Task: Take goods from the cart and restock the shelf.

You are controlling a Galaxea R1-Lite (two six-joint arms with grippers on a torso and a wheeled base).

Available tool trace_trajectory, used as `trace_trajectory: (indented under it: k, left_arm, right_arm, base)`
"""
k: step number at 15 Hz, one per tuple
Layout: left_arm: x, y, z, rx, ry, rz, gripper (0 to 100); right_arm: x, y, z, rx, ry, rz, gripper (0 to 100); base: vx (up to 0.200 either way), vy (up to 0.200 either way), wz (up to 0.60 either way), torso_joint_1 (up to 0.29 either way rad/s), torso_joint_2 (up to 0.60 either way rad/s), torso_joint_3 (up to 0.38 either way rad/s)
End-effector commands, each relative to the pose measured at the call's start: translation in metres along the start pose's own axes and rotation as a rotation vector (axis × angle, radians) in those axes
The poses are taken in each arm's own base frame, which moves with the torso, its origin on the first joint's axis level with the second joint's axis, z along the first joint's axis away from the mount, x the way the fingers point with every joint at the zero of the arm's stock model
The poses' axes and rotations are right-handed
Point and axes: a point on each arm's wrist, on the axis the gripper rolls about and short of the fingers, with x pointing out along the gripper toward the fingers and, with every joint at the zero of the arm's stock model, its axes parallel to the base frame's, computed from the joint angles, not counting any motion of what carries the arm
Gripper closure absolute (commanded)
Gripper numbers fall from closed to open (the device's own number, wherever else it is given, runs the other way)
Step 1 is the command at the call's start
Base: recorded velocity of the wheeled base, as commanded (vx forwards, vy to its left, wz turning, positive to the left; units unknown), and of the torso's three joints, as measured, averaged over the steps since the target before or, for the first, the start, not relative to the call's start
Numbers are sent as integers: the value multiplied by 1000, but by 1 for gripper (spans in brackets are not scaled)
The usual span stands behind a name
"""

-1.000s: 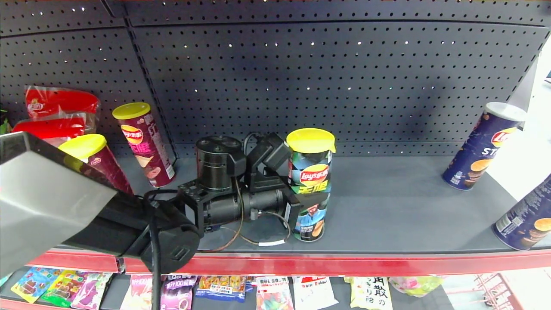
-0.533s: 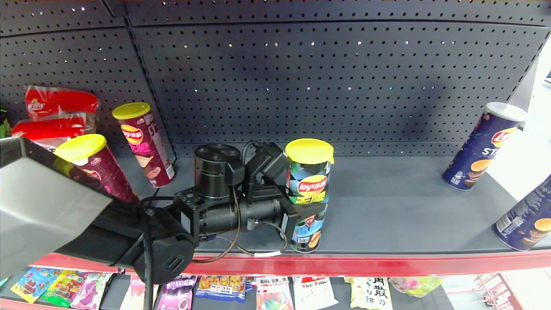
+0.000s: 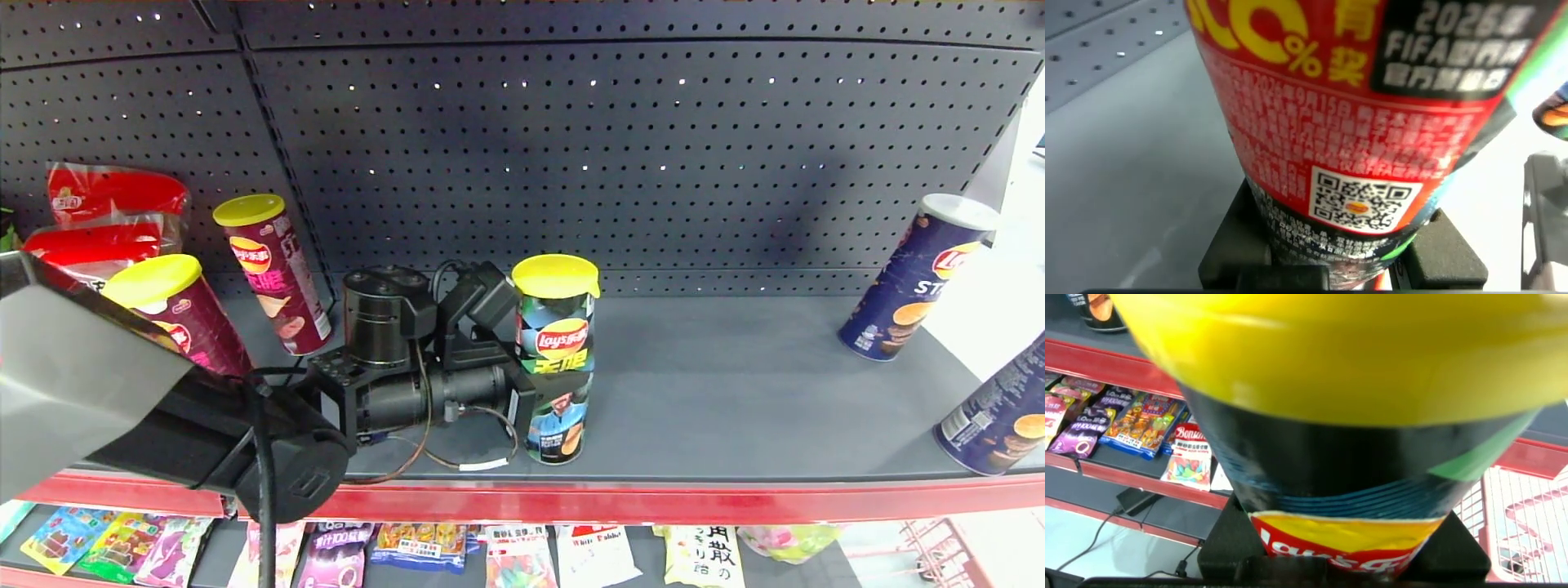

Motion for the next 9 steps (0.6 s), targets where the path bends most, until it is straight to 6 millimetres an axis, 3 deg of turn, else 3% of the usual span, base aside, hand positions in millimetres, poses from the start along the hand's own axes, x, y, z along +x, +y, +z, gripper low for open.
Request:
trace_trajectory:
  k: [1,9]
  left_arm:
    - [1,-6,2,6,-6,-44,100]
    - [11,-8,-4,0,9,-99,100]
  right_arm:
    - [0,0,0,0,3,1,100]
    - [0,0,0,0,0,1,100]
  base:
    - [0,0,0,0,0,0]
    - [0,0,0,0,0,0]
